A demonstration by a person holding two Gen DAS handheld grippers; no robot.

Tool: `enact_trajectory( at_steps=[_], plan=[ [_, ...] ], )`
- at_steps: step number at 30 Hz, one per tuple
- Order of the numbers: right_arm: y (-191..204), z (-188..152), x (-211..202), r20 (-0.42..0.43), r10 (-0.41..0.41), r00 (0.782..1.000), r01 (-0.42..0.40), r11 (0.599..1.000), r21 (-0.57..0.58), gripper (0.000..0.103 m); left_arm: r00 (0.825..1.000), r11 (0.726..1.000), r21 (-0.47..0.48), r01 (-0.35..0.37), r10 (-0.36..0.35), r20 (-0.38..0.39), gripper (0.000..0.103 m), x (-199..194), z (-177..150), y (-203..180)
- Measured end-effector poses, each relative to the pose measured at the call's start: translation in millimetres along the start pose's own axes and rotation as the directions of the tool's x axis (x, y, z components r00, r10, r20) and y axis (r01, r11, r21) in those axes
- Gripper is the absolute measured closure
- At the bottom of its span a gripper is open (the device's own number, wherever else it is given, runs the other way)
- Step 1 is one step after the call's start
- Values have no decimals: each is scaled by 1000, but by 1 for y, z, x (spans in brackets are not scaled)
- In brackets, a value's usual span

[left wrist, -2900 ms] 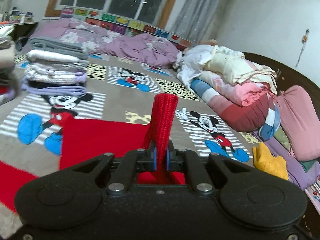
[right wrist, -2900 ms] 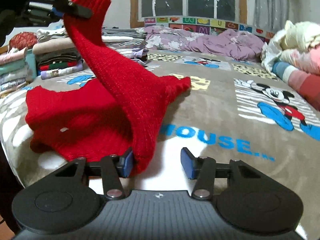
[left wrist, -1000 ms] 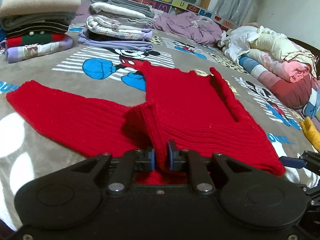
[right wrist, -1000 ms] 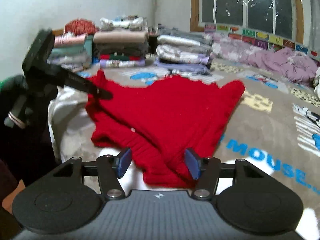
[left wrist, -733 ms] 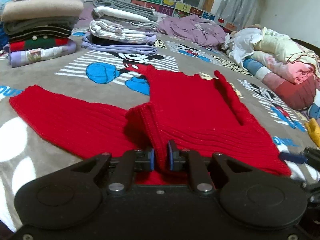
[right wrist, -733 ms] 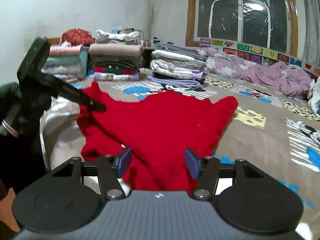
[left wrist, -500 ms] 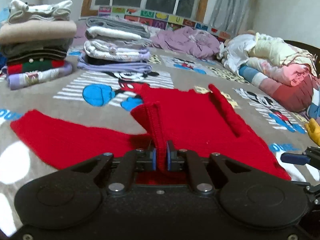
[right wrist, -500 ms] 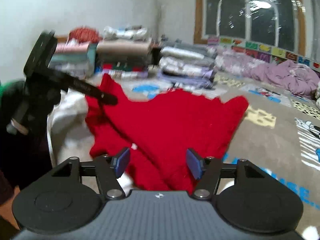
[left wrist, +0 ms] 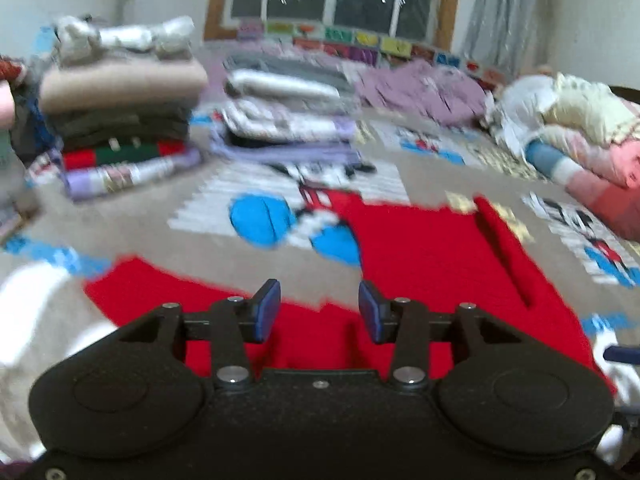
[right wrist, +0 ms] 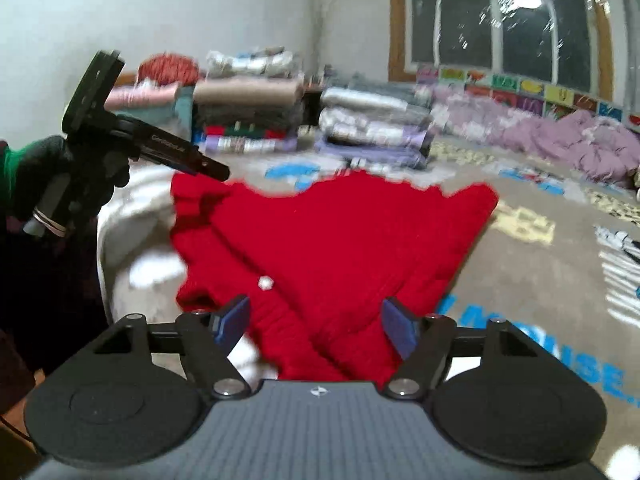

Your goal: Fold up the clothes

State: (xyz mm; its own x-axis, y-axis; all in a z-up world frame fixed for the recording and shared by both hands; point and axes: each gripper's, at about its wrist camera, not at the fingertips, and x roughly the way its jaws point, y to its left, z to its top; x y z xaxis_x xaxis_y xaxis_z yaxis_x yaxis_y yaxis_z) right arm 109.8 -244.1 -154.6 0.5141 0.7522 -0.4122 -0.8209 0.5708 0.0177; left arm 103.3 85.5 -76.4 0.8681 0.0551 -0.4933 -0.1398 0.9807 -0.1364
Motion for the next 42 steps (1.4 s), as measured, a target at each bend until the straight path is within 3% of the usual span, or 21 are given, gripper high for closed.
enact_trajectory(
  at_steps=[3, 5, 9, 15, 18, 21, 25, 28, 31, 34, 40, 42],
  plan=[
    [-4, 2, 0, 33, -6, 999, 6, 1000, 2, 31, 999, 1000, 2, 25, -25, 23, 62, 0, 17, -11],
    [-7, 6, 6, 46, -19, 999, 19, 1000, -5, 31, 997, 997, 21, 80, -80, 10, 62, 8, 24, -30],
    [-17, 7, 18, 51, -23, 998, 21, 999, 31, 31, 984, 980, 94, 177, -175, -38, 62, 38, 33, -77],
    [-19, 4, 27, 41, -2, 999, 0, 999, 44, 31, 968, 946, 212, 244, -223, -118, 62, 96, 56, -135],
    [-17, 3, 28, 41, 6, 999, -8, 999, 40, 31, 959, 918, 281, 279, -249, -138, 69, 118, 67, -158],
    [-19, 2, 30, 36, 13, 999, -15, 999, 51, 31, 944, 872, 364, 327, -284, -166, 74, 139, 73, -182],
    [-20, 2, 34, 24, 33, 999, -34, 998, 54, 30, 939, 822, 457, 340, -270, -214, 83, 170, 67, -205],
    [-20, 1, 35, 18, 43, 999, -44, 997, 59, 29, 946, 808, 500, 312, -218, -238, 88, 199, 59, -212],
    [-21, 1, 37, 13, 55, 998, -55, 996, 66, 29, 954, 824, 501, 265, -150, -258, 92, 227, 52, -208],
    [-20, 0, 39, 4, 62, 998, -62, 996, 62, 28, 955, 865, 436, 250, -146, -258, 92, 235, 56, -204],
    [-19, -1, 41, -3, 77, 997, -76, 995, 67, 26, 961, 894, 403, 194, -90, -262, 92, 241, 57, -207],
    [-18, -1, 41, -6, 79, 997, -78, 995, 66, 25, 955, 923, 329, 199, -107, -276, 92, 241, 66, -202]
  ],
)
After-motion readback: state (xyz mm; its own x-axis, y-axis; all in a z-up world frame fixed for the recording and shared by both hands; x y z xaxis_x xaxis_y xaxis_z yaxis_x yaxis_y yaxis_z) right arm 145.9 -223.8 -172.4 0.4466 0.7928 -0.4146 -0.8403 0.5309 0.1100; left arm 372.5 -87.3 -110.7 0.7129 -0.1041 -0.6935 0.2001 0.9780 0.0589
